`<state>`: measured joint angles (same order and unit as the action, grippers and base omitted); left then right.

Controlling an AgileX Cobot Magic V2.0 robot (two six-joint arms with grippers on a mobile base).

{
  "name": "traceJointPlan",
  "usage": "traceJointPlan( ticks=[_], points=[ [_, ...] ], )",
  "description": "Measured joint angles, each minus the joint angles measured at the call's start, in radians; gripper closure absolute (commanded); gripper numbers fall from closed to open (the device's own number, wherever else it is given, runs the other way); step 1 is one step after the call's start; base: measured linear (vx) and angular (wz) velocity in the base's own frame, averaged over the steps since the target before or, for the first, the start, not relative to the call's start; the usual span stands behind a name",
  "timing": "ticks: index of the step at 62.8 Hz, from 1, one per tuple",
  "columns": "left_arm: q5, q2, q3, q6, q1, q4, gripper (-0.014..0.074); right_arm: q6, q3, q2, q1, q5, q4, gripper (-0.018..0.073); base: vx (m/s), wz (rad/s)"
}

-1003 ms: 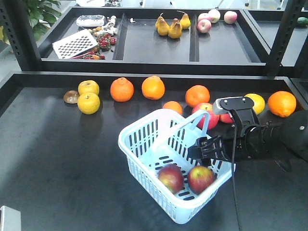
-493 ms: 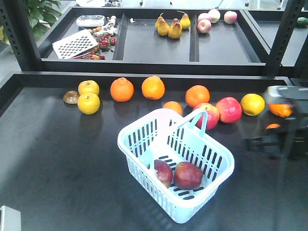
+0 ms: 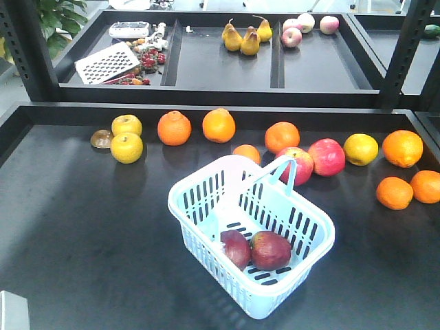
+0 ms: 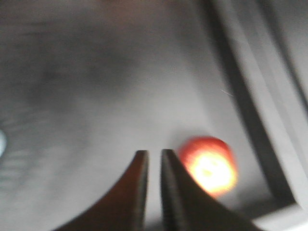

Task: Pick three apples into basket with both arms
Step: 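Lower the right gripper onto a third red apple and grasp it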

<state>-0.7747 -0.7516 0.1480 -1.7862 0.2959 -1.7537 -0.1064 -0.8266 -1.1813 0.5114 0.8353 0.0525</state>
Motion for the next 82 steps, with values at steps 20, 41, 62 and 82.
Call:
traceJointPlan(
  ticks=[20, 41, 62, 82],
  points=[
    [0.006, 0.000, 0.000, 0.000, 0.000, 0.000, 0.0603, 0.129, 0.000, -0.123, 0.052, 0.046, -0.145, -0.0169, 0.00, 0.00],
    [0.007, 0.000, 0.000, 0.000, 0.000, 0.000, 0.0603, 0.200, 0.000, -0.309, 0.052, 0.037, -0.218, -0.0097, 0.00, 0.00],
    [0.007, 0.000, 0.000, 0.000, 0.000, 0.000, 0.0603, 0.200, -0.001, -0.444, 0.052, -0.031, -0.221, -0.0023, 0.00, 0.00],
    [0.009, 0.000, 0.000, 0.000, 0.000, 0.000, 0.0603, 0.208, -0.001, -0.572, 0.052, -0.085, -0.249, -0.0023, 0.00, 0.00]
  ],
)
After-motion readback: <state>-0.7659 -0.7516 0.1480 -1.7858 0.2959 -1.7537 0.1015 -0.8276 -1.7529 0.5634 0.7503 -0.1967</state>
